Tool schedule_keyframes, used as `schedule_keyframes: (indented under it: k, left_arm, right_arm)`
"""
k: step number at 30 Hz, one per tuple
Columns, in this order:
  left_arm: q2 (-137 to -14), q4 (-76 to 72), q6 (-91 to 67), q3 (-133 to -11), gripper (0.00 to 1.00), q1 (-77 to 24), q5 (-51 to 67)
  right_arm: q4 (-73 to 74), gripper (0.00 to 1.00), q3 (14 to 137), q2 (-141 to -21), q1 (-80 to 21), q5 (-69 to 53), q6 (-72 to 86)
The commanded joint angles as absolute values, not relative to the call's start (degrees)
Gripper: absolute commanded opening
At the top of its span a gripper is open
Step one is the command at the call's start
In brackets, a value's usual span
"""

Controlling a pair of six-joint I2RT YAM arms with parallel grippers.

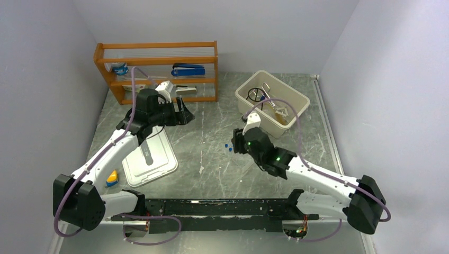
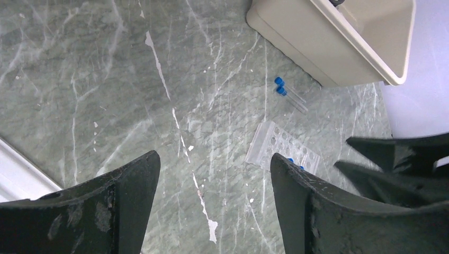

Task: Organize the chemistry lab equipment

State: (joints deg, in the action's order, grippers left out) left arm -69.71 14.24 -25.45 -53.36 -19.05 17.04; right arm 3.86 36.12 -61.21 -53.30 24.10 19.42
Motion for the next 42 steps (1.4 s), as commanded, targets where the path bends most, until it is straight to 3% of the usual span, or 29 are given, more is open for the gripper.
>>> schedule_keyframes:
  k: [1, 6, 15, 23, 32, 37, 42]
  left_arm:
    - [-68.0, 11.8, -24.4, -52.9, 0.80, -18.6, 19.5]
    - [-67.3, 10.9, -24.2, -52.1, 0.79, -18.7, 21.8]
    - [-66.8, 10.7, -24.4, -50.0, 0.80, -18.7, 23.4]
    - [-67.4, 10.5, -24.6, -49.9, 0.80, -18.7, 23.6]
    - [-68.0, 10.9, -24.0, -50.2, 0.79, -18.7, 23.6]
    - [-67.9, 10.4, -24.0, -50.3, 0.80, -18.7, 23.7]
    - [-68.2, 10.3, -24.2, -50.0, 0.79, -18.7, 23.8]
  right_arm:
    - [10.4, 0.48, 42.3, -61.0, -46.3, 20.1, 22.4]
    - [14.9, 0.34, 46.5, -68.1, -39.3, 20.2, 23.5]
    - [16.1, 0.46, 48.0, -82.3, -35.3, 22.7, 17.0]
    - [17.3, 0.48, 50.0, -90.4, -33.7, 22.4, 13.6]
    - [17.2, 0.42, 51.1, -95.0, -31.3, 16.0, 11.5]
    - [18.0, 0.32, 51.6, -96.2, -31.3, 13.2, 11.3]
    - [17.6, 0.31, 52.0, -97.0, -31.2, 13.1, 11.2]
